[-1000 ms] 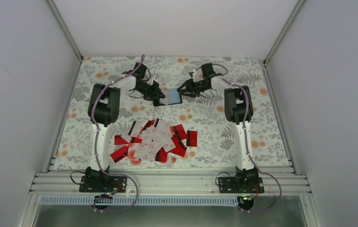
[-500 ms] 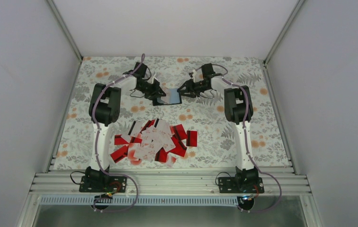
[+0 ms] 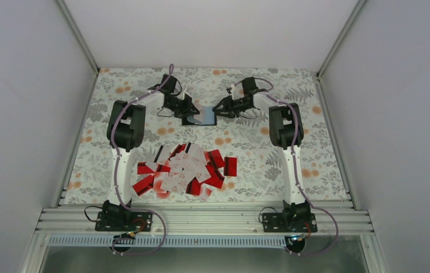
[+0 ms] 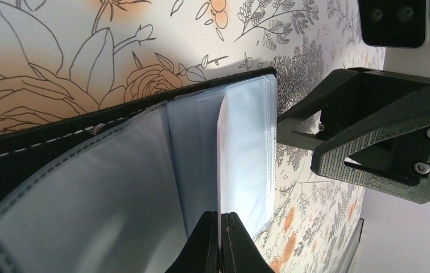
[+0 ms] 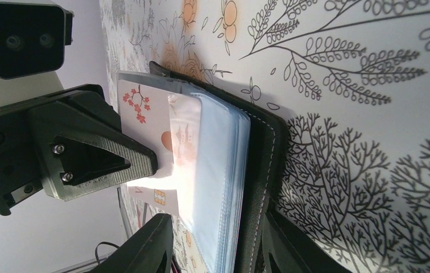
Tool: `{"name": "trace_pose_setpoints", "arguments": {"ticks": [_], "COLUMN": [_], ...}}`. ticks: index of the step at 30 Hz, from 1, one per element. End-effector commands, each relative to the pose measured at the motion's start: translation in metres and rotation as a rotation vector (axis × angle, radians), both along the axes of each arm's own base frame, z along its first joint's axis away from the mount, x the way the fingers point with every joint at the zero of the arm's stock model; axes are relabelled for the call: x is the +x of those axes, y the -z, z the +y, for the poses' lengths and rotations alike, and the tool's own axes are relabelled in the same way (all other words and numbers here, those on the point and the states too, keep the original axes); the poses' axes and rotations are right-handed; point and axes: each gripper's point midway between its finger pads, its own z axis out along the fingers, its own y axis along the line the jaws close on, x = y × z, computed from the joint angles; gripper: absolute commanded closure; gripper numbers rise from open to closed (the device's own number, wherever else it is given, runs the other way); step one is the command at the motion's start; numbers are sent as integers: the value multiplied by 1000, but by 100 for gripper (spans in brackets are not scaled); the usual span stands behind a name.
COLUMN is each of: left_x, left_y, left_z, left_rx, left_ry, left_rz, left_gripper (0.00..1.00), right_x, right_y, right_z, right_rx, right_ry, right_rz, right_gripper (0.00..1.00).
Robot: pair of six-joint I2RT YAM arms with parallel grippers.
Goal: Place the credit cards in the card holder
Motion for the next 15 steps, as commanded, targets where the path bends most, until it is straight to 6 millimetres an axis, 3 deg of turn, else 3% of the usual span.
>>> {"name": "trace_pose_setpoints", "arguments": {"ticks": [1,15], "left_x": [-1,-14], "left_y": [12,14], "left_z": [-2,-7], "left_rx": [24,46], "left_ry": [-18,-6], "left_rz": [6,18], "left_gripper": [98,98], "right_x": [-19,-29], "right_y": [37,46], "right_z": [3,2], "right_rx": [-47,-52], "right_ry": [-16,-8], "right_rz": [93,133], "right_gripper": [60,69]}}
